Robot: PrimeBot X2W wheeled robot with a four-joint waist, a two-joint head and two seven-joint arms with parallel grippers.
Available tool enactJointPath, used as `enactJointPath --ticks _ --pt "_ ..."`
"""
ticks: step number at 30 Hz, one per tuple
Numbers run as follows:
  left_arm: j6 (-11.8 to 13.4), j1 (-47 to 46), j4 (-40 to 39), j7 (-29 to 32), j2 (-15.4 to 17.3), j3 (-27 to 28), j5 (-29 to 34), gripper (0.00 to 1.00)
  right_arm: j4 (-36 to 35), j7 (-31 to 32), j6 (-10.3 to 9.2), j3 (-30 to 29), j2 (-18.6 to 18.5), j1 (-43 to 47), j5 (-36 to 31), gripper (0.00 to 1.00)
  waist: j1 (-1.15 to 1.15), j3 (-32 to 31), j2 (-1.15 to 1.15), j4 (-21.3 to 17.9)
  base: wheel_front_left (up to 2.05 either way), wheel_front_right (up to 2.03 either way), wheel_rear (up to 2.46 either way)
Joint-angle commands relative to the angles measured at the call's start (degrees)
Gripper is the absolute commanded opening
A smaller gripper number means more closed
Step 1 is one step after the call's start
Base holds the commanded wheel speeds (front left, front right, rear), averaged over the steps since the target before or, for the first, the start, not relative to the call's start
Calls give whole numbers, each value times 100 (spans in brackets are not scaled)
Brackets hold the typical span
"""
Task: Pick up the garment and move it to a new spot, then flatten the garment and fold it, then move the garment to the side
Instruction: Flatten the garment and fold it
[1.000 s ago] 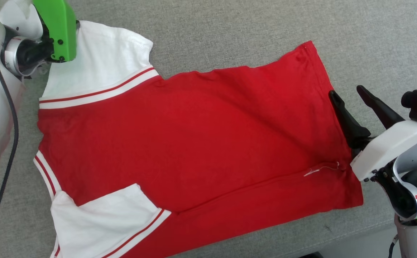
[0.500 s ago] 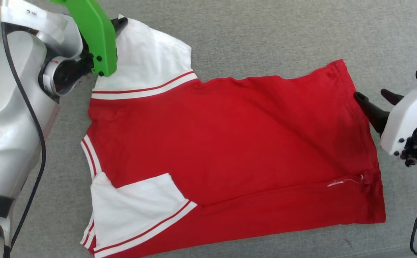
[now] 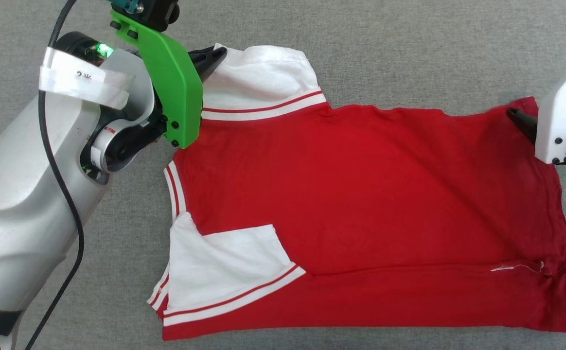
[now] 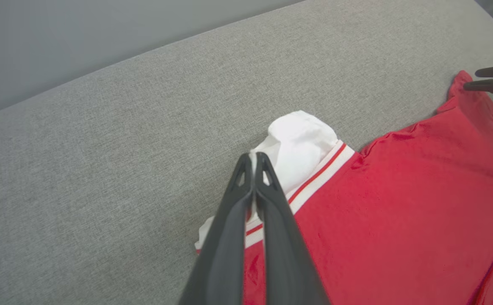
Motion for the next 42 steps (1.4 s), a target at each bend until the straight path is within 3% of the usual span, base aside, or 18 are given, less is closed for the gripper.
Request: enactJointPath --ticks 1,10,11,12,20,31,42 --pt "64 104 -114 -21 21 -11 42 0 112 -26 -5 51 -67 -110 -94 100 0 98 0 103 0 0 0" --pt "155 199 -419 -79 85 -1 63 0 682 35 -5 463 -72 -59 -44 97 0 205 0 215 0 0 0" --pt "163 213 -414 -93 86 1 61 0 729 12 -5 527 -83 -34 -13 45 0 194 0 217 0 0 0" --pt "170 227 -403 -108 82 3 58 0 765 -16 -5 577 -95 -10 12 0 0 177 0 219 0 0 0" --pt "253 471 -229 -384 135 111 6 0 1011 -873 -5 458 -125 85 216 0 0 -145 0 163 0 0 0" --pt "379 1138 -148 -806 214 274 -240 0 1217 -2283 -5 -226 -63 534 629 0 0 -912 0 123 0 0 0" --pt "632 2067 -556 -1058 442 313 -422 0 809 -3057 -5 -464 -47 1548 1148 0 0 -1624 0 252 0 0 0"
